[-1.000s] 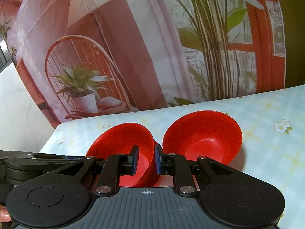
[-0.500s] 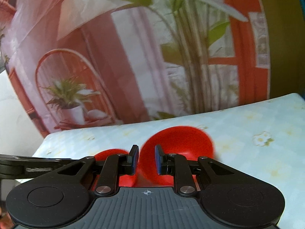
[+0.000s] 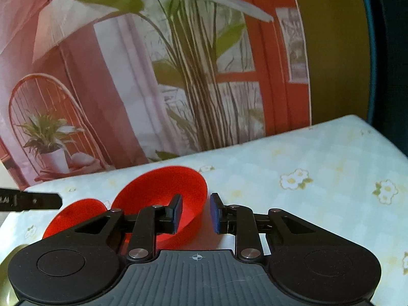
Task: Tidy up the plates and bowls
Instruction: 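Carry the held red bowl over another red bowl with the left gripper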
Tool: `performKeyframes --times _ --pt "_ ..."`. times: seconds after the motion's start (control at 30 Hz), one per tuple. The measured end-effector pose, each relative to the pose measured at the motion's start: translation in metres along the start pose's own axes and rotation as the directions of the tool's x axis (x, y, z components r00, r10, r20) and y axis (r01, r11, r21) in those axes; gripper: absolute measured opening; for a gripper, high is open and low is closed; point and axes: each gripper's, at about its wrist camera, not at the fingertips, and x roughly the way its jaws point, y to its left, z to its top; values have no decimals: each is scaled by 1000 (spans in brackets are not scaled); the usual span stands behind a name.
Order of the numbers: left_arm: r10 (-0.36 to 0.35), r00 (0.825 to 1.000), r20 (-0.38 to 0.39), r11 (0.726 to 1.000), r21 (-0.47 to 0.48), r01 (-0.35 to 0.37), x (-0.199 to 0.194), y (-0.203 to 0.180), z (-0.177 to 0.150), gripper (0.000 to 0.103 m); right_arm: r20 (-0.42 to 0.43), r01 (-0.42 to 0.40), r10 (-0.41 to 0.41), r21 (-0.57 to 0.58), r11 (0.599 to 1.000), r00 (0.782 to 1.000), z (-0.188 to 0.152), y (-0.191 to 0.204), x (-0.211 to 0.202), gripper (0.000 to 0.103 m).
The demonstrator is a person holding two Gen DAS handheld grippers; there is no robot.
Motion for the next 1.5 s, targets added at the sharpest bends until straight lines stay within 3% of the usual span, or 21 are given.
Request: performKeyframes --times 0.4,0.53,1.1,1.33,1.5 --pt "-24 999 -39 1000 19 25 20 -16 0 21 -48 -43 45 33 999 998 -8 -6 8 23" --pt "-34 998 -47 999 25 35 22 -18 -1 21 -53 -53 56 41 998 997 -8 -8 9 18" --pt "-90 993 -78 996 0 90 38 -21 1 21 -60 -46 51 79 996 997 -11 -18 12 13" --pt "-69 998 -13 997 -41 68 24 -18 5 21 -58 -52 57 84 995 997 -11 -19 12 12" --pt "-104 994 20 994 -33 104 17 -25 12 21 -55 -57 62 82 995 997 -11 -18 12 12"
